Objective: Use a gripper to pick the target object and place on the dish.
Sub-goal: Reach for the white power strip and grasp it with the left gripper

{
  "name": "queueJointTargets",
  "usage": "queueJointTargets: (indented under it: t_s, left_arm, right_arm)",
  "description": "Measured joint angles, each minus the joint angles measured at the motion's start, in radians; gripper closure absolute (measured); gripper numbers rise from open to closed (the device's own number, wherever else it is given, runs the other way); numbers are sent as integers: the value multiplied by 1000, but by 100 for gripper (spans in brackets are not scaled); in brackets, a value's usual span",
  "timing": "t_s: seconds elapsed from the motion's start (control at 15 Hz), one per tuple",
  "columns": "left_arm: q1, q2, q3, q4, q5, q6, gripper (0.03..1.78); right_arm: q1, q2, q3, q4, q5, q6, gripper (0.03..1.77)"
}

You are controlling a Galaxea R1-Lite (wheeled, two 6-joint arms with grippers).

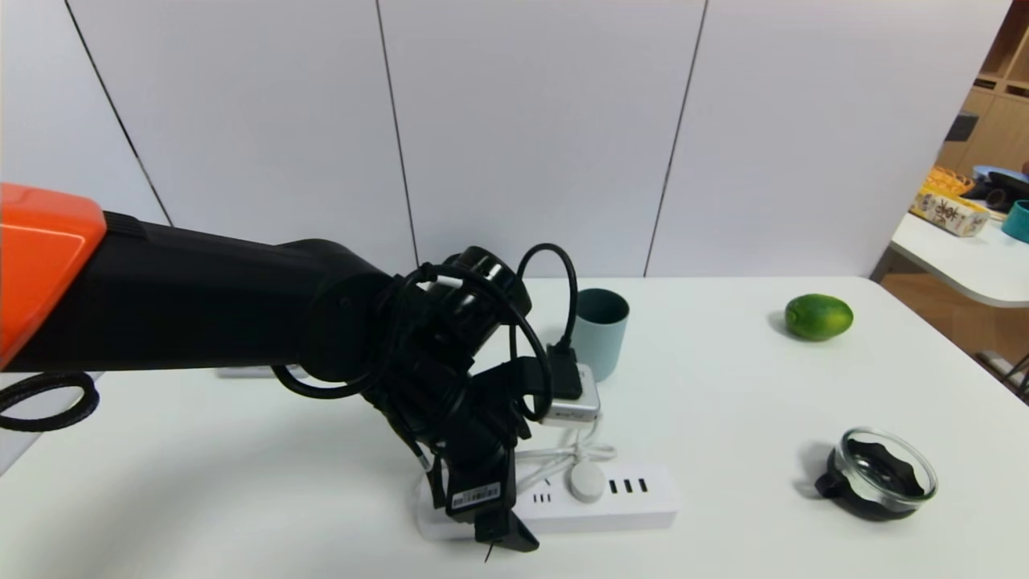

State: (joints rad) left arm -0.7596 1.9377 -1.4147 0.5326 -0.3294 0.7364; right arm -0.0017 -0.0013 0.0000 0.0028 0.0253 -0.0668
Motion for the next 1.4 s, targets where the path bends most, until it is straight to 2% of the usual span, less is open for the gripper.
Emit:
queueJointTargets:
  t_s: [1.07,1.13,1.33,1.4]
  left_arm:
    - [-36,102,-70,-3,-4,-1,12]
    - [-36,103,-70,-2,-4,-1,23]
    - [-36,105,-70,1,-4,-1,73]
    - [-36,105,-70,2,-6,-1,82]
  right_arm:
    - [0,0,0,0,0,0,9]
    - [0,0,0,0,0,0,9]
    - [0,0,0,0,0,0,9]
    - [0,0,0,0,0,0,9]
